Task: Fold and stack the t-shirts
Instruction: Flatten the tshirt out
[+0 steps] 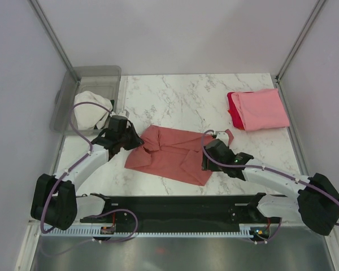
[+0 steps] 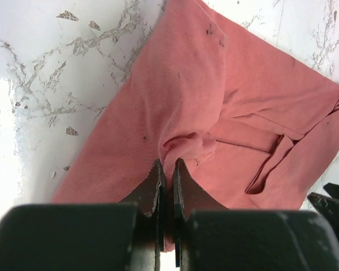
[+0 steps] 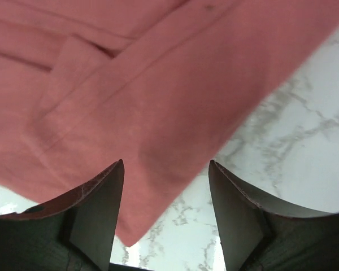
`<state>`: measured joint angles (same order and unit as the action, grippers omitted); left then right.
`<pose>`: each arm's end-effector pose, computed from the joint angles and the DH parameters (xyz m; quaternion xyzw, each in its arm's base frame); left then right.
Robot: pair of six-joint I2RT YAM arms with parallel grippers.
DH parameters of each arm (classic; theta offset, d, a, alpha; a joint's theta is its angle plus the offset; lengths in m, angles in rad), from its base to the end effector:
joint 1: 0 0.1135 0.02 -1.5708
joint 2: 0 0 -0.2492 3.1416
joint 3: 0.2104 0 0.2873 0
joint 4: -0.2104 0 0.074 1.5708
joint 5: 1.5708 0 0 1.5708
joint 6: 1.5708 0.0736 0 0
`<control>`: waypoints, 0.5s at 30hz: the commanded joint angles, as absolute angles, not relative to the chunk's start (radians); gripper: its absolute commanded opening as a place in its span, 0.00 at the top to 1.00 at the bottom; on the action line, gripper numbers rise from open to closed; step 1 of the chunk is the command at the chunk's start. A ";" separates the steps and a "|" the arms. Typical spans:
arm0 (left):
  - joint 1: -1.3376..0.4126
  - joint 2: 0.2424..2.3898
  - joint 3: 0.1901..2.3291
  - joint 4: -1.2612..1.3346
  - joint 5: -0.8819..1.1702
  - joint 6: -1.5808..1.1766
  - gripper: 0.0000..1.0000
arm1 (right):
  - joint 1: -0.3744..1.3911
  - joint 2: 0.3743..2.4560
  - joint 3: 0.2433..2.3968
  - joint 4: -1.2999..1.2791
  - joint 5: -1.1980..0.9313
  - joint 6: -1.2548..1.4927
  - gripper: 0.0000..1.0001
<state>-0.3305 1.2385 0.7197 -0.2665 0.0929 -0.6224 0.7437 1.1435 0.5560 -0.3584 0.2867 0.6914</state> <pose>0.2973 -0.1092 0.1577 -0.1166 0.9156 -0.2135 0.3201 0.2116 0.1664 0.1172 0.0193 0.9426 0.0976 0.3186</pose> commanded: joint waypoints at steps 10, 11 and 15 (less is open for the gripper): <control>-0.328 1.209 0.726 -0.259 0.095 -0.594 0.98 | 0.965 1.544 0.867 -0.314 0.333 0.607 0.35; -0.328 1.204 0.723 -0.259 0.094 -0.594 0.98 | 0.968 1.560 0.883 -0.314 0.337 0.606 0.36; -0.328 1.203 0.718 -0.259 0.091 -0.589 0.98 | 0.983 1.621 0.919 -0.311 0.342 0.597 0.41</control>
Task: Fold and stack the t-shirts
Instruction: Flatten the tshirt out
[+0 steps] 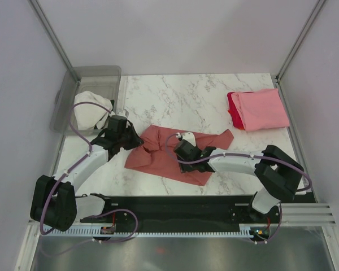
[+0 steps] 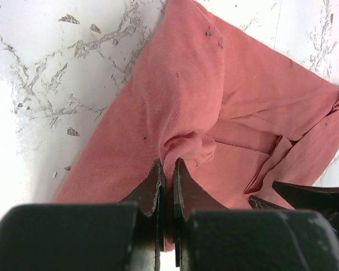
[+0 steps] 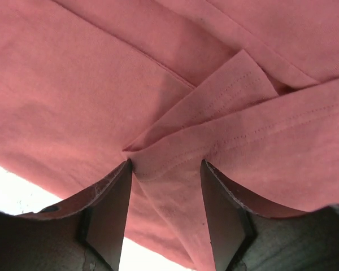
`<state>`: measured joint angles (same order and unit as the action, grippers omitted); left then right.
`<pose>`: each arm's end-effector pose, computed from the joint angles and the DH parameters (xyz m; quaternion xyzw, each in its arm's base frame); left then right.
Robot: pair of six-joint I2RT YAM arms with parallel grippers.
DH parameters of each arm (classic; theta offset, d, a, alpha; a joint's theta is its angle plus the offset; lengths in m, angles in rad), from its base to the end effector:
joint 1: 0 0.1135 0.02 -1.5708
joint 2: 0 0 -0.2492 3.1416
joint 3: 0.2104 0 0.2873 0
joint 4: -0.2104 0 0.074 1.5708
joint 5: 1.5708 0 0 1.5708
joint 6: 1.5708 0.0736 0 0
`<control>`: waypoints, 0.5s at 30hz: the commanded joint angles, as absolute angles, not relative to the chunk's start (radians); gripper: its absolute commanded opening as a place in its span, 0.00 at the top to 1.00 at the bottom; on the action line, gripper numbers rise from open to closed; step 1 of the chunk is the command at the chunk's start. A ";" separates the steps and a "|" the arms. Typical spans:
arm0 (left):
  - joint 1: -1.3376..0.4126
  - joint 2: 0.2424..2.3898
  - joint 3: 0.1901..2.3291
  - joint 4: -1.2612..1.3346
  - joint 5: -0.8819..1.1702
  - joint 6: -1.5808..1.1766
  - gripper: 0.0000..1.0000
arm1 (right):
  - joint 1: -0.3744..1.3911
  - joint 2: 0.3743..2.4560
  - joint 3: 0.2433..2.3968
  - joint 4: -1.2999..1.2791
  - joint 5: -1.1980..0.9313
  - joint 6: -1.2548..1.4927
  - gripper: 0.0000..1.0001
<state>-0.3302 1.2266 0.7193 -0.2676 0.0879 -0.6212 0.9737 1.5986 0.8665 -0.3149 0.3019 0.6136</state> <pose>0.2967 -0.1085 0.1610 -0.1167 0.9137 -0.2133 0.3256 0.2139 0.2756 0.0945 -0.1327 0.9465 0.0806 0.2831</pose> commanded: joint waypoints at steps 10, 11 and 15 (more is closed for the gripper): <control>-0.325 1.230 0.726 -0.258 0.075 -0.591 0.98 | 0.979 1.478 0.848 -0.348 0.491 0.670 1.00; -0.325 1.235 0.729 -0.259 0.075 -0.591 0.98 | 0.971 1.450 0.819 -0.360 0.521 0.702 1.00; -0.322 1.246 0.730 -0.258 0.068 -0.597 0.98 | 0.879 1.286 0.707 -0.446 0.554 0.799 1.00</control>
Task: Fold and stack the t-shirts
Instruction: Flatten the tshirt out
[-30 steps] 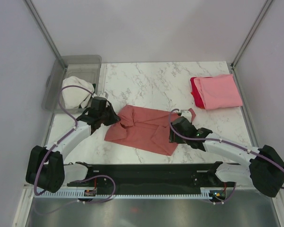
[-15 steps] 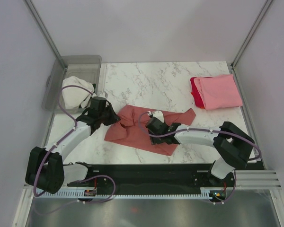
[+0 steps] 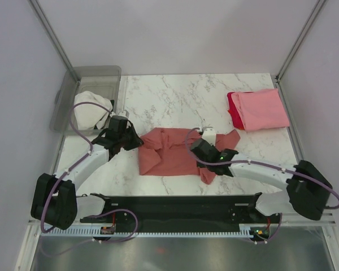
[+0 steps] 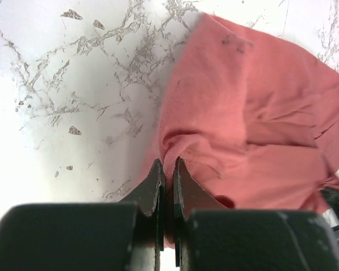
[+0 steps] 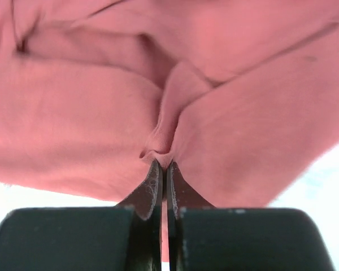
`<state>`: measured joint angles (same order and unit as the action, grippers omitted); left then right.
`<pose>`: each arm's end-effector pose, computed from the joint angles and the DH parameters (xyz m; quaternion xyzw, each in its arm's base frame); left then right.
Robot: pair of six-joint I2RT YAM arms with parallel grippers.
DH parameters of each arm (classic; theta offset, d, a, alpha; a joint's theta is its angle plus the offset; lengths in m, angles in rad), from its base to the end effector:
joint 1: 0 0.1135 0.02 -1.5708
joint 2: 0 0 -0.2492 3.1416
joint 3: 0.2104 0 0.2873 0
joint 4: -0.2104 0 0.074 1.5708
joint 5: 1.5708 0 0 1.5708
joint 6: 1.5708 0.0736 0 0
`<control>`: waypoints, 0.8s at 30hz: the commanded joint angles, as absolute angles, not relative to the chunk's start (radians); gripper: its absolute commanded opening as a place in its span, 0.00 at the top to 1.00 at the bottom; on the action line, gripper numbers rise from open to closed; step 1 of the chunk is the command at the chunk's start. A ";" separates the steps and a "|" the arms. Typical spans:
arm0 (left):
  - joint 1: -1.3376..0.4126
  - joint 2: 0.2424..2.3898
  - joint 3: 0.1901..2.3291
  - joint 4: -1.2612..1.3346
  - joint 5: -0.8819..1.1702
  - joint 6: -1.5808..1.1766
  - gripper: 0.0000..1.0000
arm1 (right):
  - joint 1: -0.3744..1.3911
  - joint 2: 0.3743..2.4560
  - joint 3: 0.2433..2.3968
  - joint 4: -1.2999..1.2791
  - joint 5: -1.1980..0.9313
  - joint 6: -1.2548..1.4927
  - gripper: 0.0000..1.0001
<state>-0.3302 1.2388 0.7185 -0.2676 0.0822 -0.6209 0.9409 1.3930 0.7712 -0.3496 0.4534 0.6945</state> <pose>0.2973 -0.1083 0.1570 -0.1183 0.9161 -0.2083 0.3215 0.2136 0.2382 0.1282 -0.0485 0.9321 0.0630 0.3534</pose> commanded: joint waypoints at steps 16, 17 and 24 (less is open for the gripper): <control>-0.247 1.218 0.678 -0.259 0.009 -0.657 0.98 | 0.713 0.686 0.505 -0.736 0.741 1.129 0.86; -0.242 1.223 0.677 -0.259 0.008 -0.655 0.98 | 0.713 0.687 0.506 -0.745 0.742 1.135 0.87; -0.192 1.220 0.666 -0.264 -0.021 -0.683 0.98 | 0.713 0.666 0.525 -0.886 0.837 1.316 0.94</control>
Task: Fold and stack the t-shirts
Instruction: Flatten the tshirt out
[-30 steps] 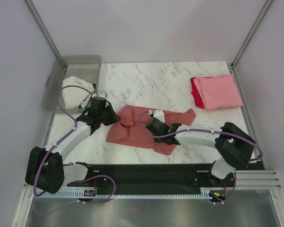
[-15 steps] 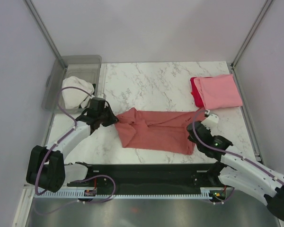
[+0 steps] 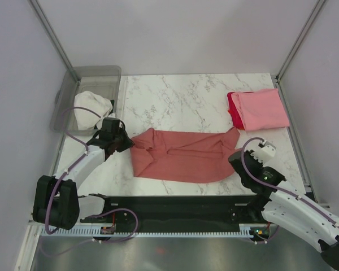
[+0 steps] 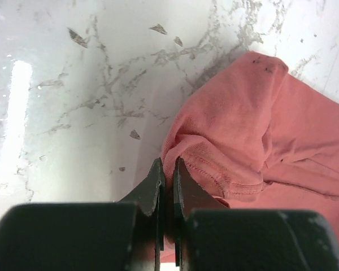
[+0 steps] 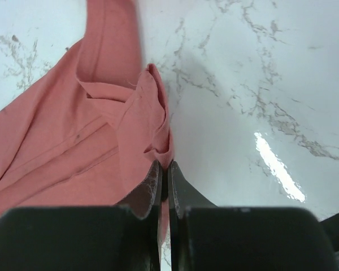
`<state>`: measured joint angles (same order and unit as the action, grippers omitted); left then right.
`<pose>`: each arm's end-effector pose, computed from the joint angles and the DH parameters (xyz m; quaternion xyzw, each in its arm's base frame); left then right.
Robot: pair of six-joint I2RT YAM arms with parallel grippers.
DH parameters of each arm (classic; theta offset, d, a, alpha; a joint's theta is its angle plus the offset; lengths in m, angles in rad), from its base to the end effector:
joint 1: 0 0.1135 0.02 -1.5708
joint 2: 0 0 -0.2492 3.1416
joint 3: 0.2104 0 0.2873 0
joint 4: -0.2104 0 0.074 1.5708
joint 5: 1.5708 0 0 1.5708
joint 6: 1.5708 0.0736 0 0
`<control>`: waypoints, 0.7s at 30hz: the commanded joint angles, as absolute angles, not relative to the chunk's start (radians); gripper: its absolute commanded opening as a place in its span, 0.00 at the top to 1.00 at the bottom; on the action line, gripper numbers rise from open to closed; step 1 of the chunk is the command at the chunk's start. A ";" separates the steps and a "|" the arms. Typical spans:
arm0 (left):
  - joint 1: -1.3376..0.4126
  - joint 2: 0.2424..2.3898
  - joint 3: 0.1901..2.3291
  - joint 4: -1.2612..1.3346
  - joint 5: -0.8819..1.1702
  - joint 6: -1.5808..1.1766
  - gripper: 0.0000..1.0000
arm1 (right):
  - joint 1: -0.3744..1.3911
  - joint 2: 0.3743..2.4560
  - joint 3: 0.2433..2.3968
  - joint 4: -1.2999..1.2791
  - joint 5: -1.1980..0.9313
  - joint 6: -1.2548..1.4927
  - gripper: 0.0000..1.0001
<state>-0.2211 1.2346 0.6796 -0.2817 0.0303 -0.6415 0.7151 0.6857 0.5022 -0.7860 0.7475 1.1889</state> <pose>0.2991 -0.0695 0.1421 -0.1894 0.9139 -0.1629 0.3201 0.1738 0.0847 0.1735 0.3138 0.8390 0.0223 0.4440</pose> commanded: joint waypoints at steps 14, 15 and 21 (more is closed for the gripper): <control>-0.181 1.086 0.646 -0.249 0.049 -0.634 0.43 | 0.713 0.736 0.609 -0.695 0.776 0.950 0.45; -0.181 1.074 0.646 -0.249 0.051 -0.632 0.39 | 0.713 0.745 0.614 -0.666 0.746 0.913 0.43; -0.193 1.019 0.672 -0.285 0.087 -0.621 0.32 | 0.698 0.931 0.687 -0.617 0.696 0.825 0.47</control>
<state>-0.1864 1.0416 0.6479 -0.2806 0.0551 -0.6460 0.7136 0.8524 0.6273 -0.6804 0.7231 0.9146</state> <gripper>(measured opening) 0.673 0.533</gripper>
